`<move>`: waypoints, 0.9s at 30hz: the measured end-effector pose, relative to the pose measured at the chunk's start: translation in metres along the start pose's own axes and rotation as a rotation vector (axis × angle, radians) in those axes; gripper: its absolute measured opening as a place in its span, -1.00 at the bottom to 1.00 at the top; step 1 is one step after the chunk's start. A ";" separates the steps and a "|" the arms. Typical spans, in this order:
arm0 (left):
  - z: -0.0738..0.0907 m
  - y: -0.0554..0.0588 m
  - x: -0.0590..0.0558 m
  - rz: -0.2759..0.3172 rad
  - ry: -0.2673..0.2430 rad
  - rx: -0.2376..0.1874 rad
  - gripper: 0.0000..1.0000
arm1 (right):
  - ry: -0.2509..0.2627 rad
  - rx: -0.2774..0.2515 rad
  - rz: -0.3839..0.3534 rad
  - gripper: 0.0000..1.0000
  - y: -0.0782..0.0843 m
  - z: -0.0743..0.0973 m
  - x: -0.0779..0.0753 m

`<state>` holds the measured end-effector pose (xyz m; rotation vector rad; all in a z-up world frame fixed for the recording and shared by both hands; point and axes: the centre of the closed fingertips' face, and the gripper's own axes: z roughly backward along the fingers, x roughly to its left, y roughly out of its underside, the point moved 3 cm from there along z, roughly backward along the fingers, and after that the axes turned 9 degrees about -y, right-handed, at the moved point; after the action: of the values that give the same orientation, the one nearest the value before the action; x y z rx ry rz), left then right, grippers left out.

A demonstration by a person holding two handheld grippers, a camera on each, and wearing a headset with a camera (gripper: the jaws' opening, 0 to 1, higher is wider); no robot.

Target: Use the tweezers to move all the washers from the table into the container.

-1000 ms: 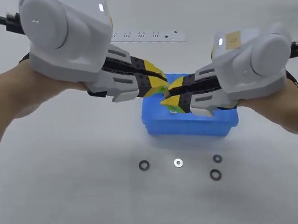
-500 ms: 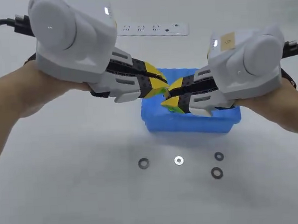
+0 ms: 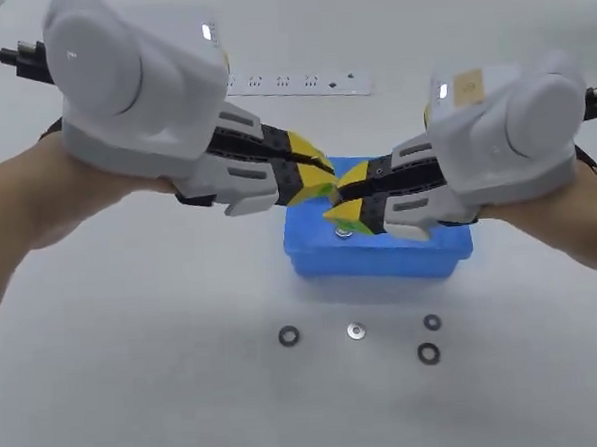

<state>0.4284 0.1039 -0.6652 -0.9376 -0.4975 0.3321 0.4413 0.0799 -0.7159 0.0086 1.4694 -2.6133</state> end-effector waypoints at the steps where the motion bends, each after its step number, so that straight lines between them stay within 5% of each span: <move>1: 0.004 -0.003 -0.002 -0.002 0.002 -0.005 -0.87 | -0.004 -0.006 0.013 -0.77 -0.004 0.002 0.003; 7: 0.026 -0.019 -0.013 -0.011 -0.006 -0.021 -0.87 | -0.023 -0.031 0.036 -0.78 -0.025 0.010 0.019; 16: 0.048 -0.024 -0.038 -0.022 -0.007 -0.011 -0.87 | -0.068 -0.016 0.058 -0.78 -0.038 0.007 0.050; 27: 0.064 -0.009 -0.068 0.012 0.021 0.010 -0.87 | -0.134 0.009 0.058 -0.78 -0.035 -0.010 0.086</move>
<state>0.3374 0.1103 -0.6436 -0.9340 -0.4702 0.3351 0.3511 0.0961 -0.6977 -0.1191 1.3922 -2.5209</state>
